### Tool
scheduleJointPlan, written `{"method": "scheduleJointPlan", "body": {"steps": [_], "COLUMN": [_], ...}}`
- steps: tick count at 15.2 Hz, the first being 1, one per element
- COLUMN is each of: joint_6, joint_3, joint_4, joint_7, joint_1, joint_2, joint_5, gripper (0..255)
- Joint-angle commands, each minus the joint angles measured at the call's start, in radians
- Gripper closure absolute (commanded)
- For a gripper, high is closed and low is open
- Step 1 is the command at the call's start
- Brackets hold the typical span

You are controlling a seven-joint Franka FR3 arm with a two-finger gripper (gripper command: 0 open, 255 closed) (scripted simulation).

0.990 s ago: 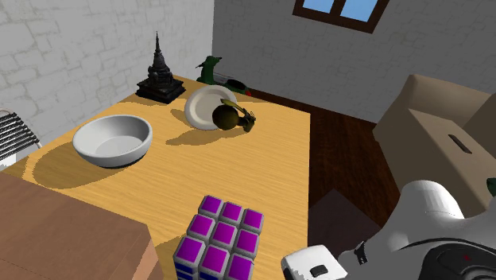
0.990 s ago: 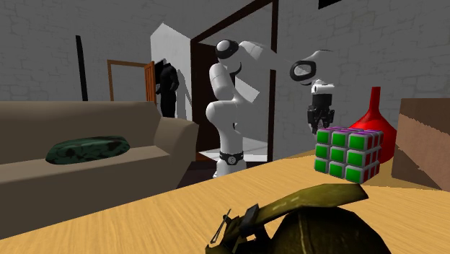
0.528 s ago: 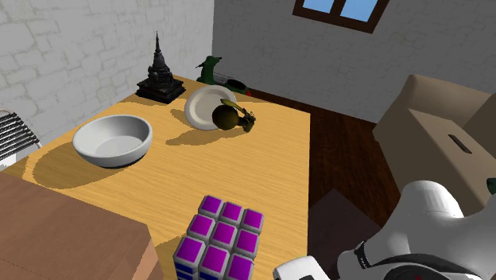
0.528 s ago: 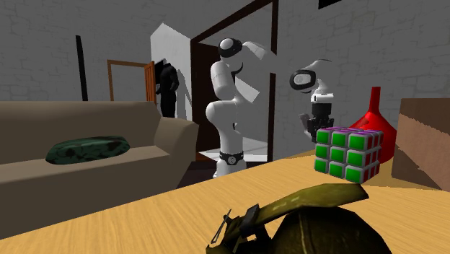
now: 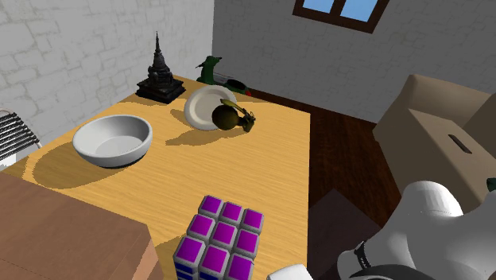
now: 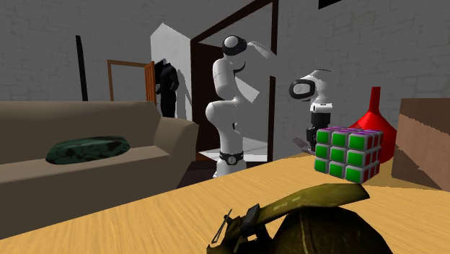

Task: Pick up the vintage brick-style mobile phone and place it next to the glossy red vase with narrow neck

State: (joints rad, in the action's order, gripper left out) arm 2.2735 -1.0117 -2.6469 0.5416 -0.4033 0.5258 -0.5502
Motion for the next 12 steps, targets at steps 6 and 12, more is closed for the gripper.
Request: {"method": "scheduleJointPlan", "body": {"steps": [6, 12], "joint_6": [0.018, 0.018], "joint_3": [-0.013, -0.012], "joint_4": [-0.004, -0.004], "joint_7": [0.003, 0.003], "joint_1": [0.006, 0.006], "joint_2": [-0.012, -0.012], "joint_5": [0.000, 0.000], "gripper": [255, 0]}}
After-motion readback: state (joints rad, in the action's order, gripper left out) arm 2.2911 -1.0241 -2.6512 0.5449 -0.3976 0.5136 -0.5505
